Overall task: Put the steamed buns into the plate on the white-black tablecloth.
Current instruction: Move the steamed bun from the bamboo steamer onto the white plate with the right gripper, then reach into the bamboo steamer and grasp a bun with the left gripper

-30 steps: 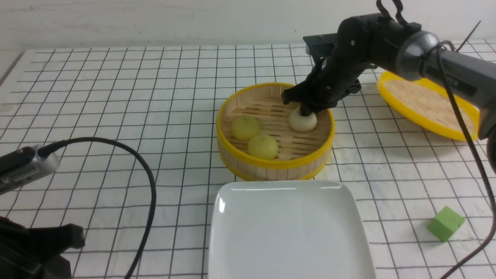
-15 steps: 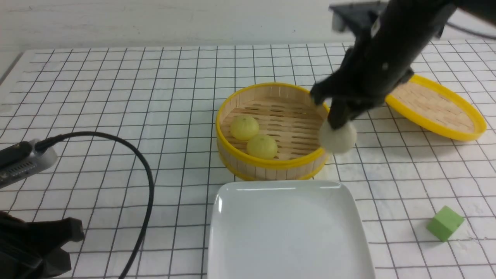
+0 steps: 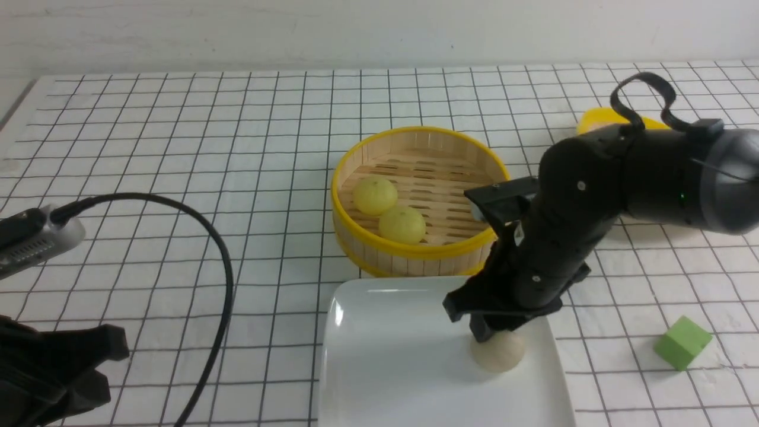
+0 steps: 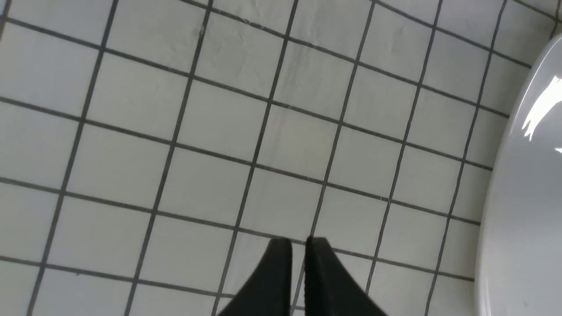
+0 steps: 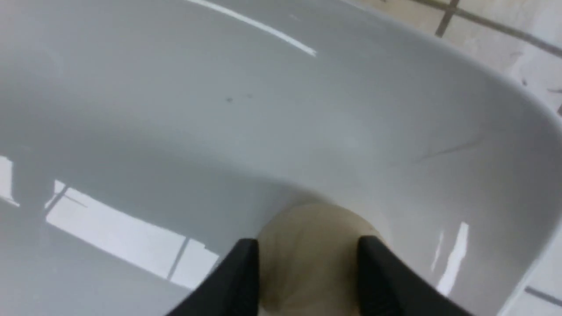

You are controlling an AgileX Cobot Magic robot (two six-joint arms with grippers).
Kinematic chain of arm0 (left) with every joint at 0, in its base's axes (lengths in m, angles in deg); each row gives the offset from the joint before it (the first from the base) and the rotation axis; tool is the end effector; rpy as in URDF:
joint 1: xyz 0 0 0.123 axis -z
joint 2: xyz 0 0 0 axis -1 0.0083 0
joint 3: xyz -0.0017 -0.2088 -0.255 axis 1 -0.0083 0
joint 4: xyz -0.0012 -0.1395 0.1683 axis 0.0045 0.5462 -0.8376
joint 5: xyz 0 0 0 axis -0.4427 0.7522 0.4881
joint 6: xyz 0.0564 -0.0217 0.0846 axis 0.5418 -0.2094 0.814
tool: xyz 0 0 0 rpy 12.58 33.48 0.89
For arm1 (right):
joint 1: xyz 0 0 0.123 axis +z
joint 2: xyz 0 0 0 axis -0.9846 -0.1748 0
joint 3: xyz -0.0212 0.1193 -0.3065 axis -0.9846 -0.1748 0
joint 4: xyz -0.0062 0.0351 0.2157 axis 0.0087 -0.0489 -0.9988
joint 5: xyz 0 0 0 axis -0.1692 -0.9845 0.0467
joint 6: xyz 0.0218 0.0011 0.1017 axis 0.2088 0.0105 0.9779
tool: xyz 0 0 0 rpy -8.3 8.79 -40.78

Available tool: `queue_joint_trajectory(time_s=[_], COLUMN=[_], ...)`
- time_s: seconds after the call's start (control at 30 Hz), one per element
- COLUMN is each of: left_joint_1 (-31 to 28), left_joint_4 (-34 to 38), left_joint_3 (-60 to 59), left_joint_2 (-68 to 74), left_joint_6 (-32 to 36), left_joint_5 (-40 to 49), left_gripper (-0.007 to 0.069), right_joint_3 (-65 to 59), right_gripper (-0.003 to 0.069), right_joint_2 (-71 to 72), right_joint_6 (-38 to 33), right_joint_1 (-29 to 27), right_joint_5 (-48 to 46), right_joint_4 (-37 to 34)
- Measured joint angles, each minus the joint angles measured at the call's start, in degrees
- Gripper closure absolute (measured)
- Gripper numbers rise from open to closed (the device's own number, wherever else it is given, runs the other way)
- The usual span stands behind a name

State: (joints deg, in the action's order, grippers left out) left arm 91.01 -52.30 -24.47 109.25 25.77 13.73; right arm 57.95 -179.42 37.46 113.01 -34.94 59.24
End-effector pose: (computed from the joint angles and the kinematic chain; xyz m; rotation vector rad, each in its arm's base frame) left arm 0.0950 -0.0180 0.2985 -0.3807 2.6317 -0.3235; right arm 0.2818 0.2011 0.2487 -0.4952 2.9109 0.3401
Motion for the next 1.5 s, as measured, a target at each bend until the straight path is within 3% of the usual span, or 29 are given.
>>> queue_joint_trajectory(time_s=[0.07, 0.17, 0.3, 0.37, 0.47, 0.57, 0.7, 0.8, 1.0, 1.13, 1.23, 1.33, 1.5], left_joint_1=[0.0, 0.0, 0.0, 0.0, 0.0, 0.0, 0.0, 0.08, 7.37, 17.15, 23.14, 26.9, 30.32], left_joint_4=[0.0, -0.06, -0.43, -0.58, 0.72, 6.69, 18.67, 24.36, 27.08, 22.39, 14.0, 5.74, -3.34], left_joint_3=[0.0, 0.0, 0.0, 0.0, 0.6, 3.52, 9.35, 12.64, 20.89, 30.21, 39.41, 48.24, 59.34], left_joint_2=[0.0, 0.0, 0.12, 0.78, 3.22, 7.98, 14.81, 18.71, 27.35, 36.14, 43.35, 50.14, 60.18], left_joint_6=[0.0, 0.0, 0.0, 0.0, 0.16, 4.71, 16.13, 20.15, 20.99, 15.41, 9.52, 4.59, 1.89], left_joint_5=[0.0, 0.0, 0.59, 0.85, 0.79, 0.42, 1.11, 2.1, 1.88, -0.45, -2.17, -2.77, -2.96], left_gripper=[0.0545, 0.0541, 0.0541, 0.0542, 0.0572, 0.062, 0.0622, 0.0622, 0.0603, 0.0536, 0.0431, 0.0312, 0.0192], right_joint_3=[1.78, 4.62, 5.59, 5.2, 1.82, -5.54, -18.24, -25.06, -34.43, -36.64, -36.64, -36.64, -36.64], right_gripper=[0.0265, 0.0286, 0.0414, 0.0561, 0.0662, 0.0675, 0.0675, 0.0675, 0.0671, 0.0667, 0.0666, 0.0664, 0.0659], right_joint_2=[0.61, 4.19, 10.84, 17.64, 24.91, 33.83, 44.25, 48.53, 52.24, 52.64, 52.71, 52.78, 52.78], right_joint_6=[-0.2, -0.15, 0.83, 3.02, 3.81, 4.45, 5.2, 5.33, 5.38, 5.38, 5.38, 5.38, 5.38], right_joint_1=[0.0, 0.0, 0.0, -0.05, -0.05, -0.05, -0.05, -0.05, -0.05, -0.05, -0.05, -0.05, -0.05], right_joint_5=[-4.22, -11.1, -19.03, -21.65, -21.81, -20.98, -14.01, -11.87, -9.03, -6.21, -5.57, -5.45, -5.34], right_joint_4=[1.51, 6.0, 12.62, 15.99, 16.9, 17.39, 18.5, 18.78, 19.59, 19.59, 19.82, 19.82, 19.88])
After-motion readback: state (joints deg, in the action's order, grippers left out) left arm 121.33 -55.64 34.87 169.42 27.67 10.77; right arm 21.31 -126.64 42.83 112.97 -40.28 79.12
